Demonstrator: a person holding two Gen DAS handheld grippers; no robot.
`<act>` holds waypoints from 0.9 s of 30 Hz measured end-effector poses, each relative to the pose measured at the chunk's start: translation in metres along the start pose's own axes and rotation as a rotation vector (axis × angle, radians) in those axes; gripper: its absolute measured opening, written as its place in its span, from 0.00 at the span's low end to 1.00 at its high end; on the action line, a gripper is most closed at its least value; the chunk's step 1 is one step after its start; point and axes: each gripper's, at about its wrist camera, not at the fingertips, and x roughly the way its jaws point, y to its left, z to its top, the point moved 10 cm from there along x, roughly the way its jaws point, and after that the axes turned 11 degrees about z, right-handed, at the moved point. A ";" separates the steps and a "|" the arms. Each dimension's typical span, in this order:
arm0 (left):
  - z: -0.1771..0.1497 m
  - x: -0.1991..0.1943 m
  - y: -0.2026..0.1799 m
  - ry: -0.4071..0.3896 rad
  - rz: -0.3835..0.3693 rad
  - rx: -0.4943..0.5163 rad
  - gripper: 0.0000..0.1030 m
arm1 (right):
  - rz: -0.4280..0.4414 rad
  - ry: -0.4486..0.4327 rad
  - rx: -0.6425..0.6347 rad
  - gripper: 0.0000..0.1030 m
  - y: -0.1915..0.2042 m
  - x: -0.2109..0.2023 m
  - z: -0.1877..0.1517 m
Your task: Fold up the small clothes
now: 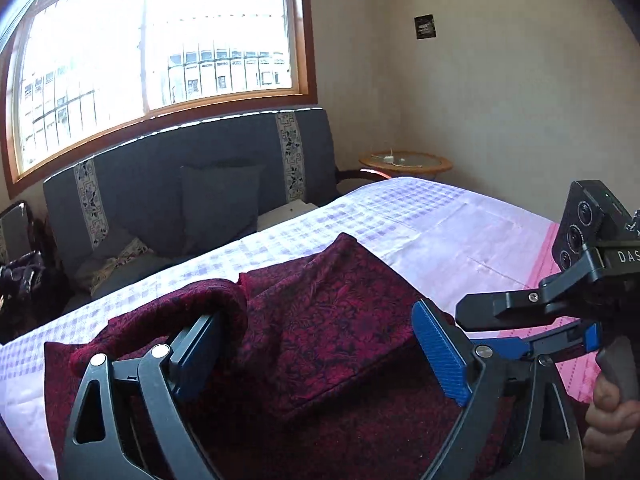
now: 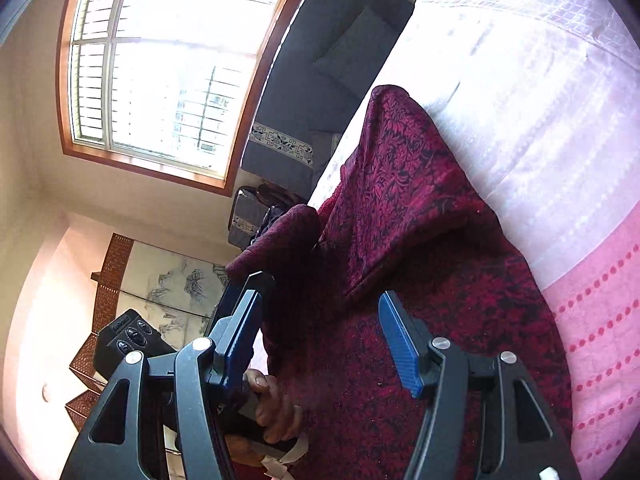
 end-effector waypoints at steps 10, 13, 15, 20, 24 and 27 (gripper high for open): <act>-0.020 -0.088 0.075 -0.055 -0.051 -0.265 0.89 | -0.056 0.011 -0.092 0.58 0.024 -0.005 0.008; -0.048 -0.101 0.133 -0.043 0.021 -0.420 0.89 | -0.083 0.074 -0.193 0.58 0.048 0.016 -0.002; -0.079 -0.089 0.166 0.038 0.052 -0.546 0.90 | -0.096 0.107 -0.234 0.59 0.059 0.033 -0.010; -0.145 -0.068 0.201 0.123 0.042 -0.817 0.90 | -0.265 0.171 -0.392 0.67 0.075 0.072 -0.029; -0.154 -0.066 0.207 0.129 0.046 -0.857 0.90 | -0.407 0.157 -0.533 0.81 0.078 0.089 -0.043; -0.156 -0.065 0.204 0.134 0.047 -0.842 0.90 | -0.488 0.147 -0.569 0.81 0.070 0.101 -0.043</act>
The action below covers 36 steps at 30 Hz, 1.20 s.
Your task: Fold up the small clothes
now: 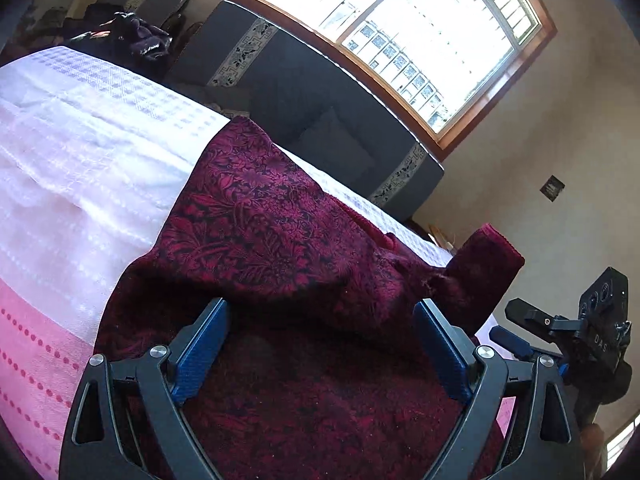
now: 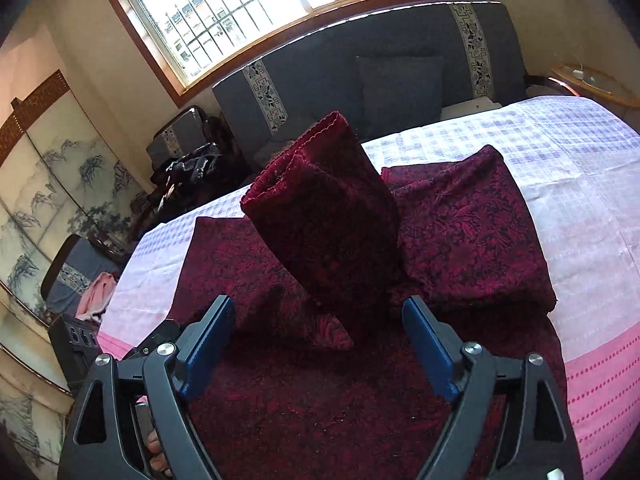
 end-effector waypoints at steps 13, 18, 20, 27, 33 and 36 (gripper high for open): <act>0.004 -0.008 -0.008 -0.047 0.041 0.029 0.90 | 0.125 -0.038 0.326 0.11 -0.087 0.011 0.015; 0.009 -0.017 -0.007 -0.115 0.102 0.053 0.90 | 0.283 -0.132 0.350 0.09 -0.083 -0.006 0.056; 0.012 -0.023 -0.006 -0.147 0.119 0.058 0.90 | 0.399 -0.231 0.299 0.09 -0.063 -0.028 0.084; 0.008 -0.012 -0.003 -0.099 0.134 0.050 0.90 | 0.269 -0.136 0.305 0.09 -0.119 0.010 0.065; 0.007 -0.006 0.001 -0.072 0.143 0.036 0.90 | 0.225 -0.056 0.357 0.12 -0.142 0.027 0.041; 0.008 -0.004 0.003 -0.064 0.147 0.030 0.90 | 0.266 -0.027 0.410 0.14 -0.148 0.028 0.034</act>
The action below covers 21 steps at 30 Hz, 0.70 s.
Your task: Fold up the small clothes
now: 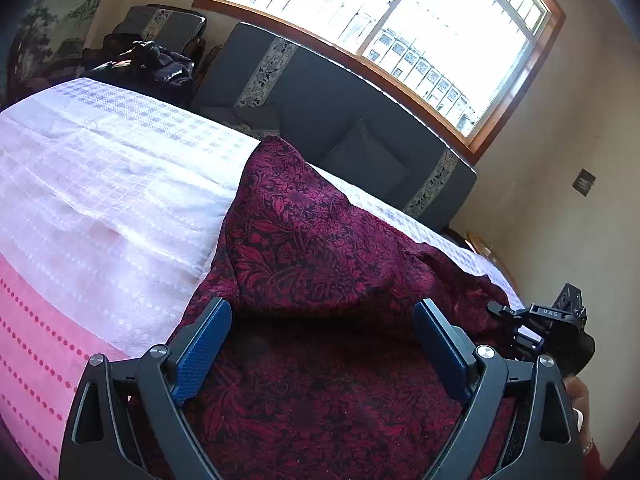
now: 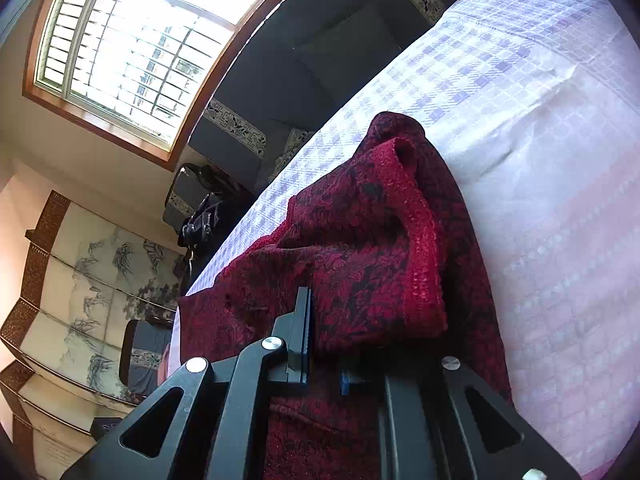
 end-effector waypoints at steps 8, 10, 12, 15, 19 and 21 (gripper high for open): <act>0.000 0.007 0.005 0.018 0.006 -0.015 0.90 | -0.015 -0.071 0.019 0.09 -0.004 -0.015 0.006; 0.000 0.008 0.007 0.022 0.011 -0.028 0.90 | -0.035 -0.054 0.017 0.09 -0.008 -0.004 0.005; -0.001 0.009 0.009 0.027 0.022 -0.040 0.90 | -0.039 -0.037 -0.021 0.09 -0.002 0.005 0.003; -0.003 0.010 0.012 0.032 0.027 -0.055 0.90 | -0.076 -0.032 -0.044 0.09 -0.005 0.009 0.004; -0.005 0.014 0.012 0.046 0.037 -0.048 0.90 | -0.046 -0.019 -0.008 0.09 -0.017 0.008 0.004; -0.006 0.016 0.013 0.060 0.045 -0.053 0.90 | -0.045 0.008 -0.011 0.09 -0.018 0.011 0.003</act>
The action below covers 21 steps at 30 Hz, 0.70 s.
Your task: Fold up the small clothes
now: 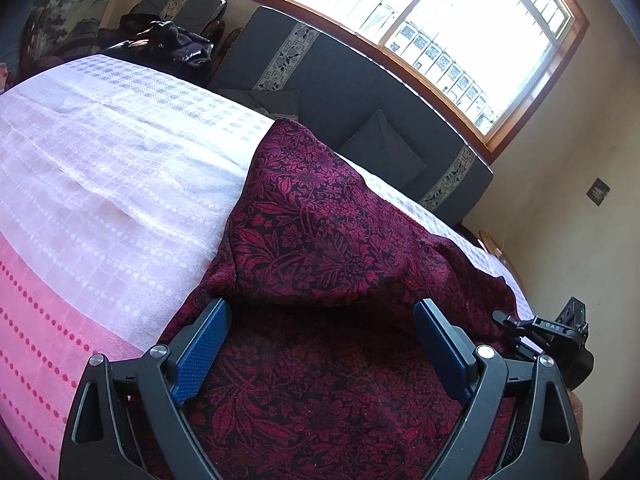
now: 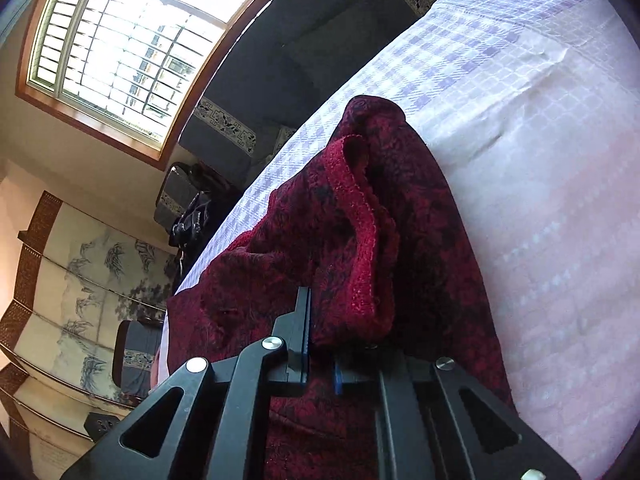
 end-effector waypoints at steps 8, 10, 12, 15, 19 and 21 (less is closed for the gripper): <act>0.001 0.001 0.007 -0.001 0.032 -0.025 0.90 | 0.046 -0.024 0.047 0.38 0.010 -0.029 -0.005; 0.001 0.002 0.009 -0.001 0.033 -0.036 0.90 | 0.055 -0.053 0.056 0.56 0.011 -0.055 -0.016; 0.000 0.001 0.008 -0.003 0.035 -0.031 0.90 | 0.114 -0.081 0.073 0.58 0.016 -0.082 -0.031; -0.001 0.000 0.008 -0.004 0.028 -0.033 0.90 | 0.156 -0.067 0.065 0.59 0.022 -0.118 -0.069; -0.006 -0.007 0.003 0.025 0.031 0.030 0.90 | 0.094 0.011 -0.032 0.59 0.027 -0.156 -0.132; -0.015 -0.034 -0.006 0.019 0.000 0.102 0.90 | 0.044 0.035 -0.110 0.59 0.028 -0.181 -0.158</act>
